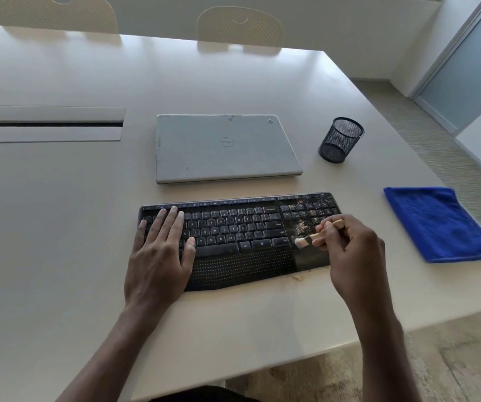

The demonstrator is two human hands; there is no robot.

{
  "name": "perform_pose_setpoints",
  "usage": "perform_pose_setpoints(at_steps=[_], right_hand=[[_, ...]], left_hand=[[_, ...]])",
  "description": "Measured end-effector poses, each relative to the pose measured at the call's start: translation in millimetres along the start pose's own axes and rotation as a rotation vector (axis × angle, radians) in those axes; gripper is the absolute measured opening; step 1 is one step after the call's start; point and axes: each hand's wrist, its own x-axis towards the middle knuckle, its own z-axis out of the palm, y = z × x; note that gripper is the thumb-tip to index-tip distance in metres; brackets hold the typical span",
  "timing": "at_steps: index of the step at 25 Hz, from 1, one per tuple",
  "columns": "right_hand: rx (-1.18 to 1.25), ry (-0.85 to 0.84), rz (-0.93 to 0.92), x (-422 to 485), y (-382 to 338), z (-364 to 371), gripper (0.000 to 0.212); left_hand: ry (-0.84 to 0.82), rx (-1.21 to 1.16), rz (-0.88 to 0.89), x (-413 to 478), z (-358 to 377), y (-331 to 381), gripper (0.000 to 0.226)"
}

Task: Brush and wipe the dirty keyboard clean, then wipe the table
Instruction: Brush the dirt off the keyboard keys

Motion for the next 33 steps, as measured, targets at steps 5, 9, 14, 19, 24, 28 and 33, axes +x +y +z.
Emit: perform_pose_setpoints(at_steps=[5, 9, 14, 19, 24, 28, 33], right_hand=[[-0.089, -0.111, 0.015, 17, -10, 12, 0.027], [0.007, -0.105, 0.053, 55, -23, 32, 0.031], [0.016, -0.068, 0.013, 59, -25, 24, 0.03], [-0.088, -0.189, 0.029, 62, -32, 39, 0.031], [0.067, -0.085, -0.024, 90, -30, 61, 0.029], [-0.014, -0.073, -0.068, 86, -27, 50, 0.029], [-0.056, -0.175, -0.114, 95, -22, 55, 0.022]], left_hand=[[0.006, -0.01, -0.007, 0, 0, 2, 0.063], [0.004, -0.01, -0.006, -1, -2, 1, 0.064], [0.007, -0.014, -0.007, -1, 0, 2, 0.064], [-0.002, 0.0, -0.005, 0, 0, 2, 0.064], [0.004, -0.004, 0.001, 0, 0, 0, 0.063], [-0.003, -0.006, 0.002, -1, 0, 0, 0.063], [-0.014, -0.001, 0.004, 0, 0, 0, 0.063]])
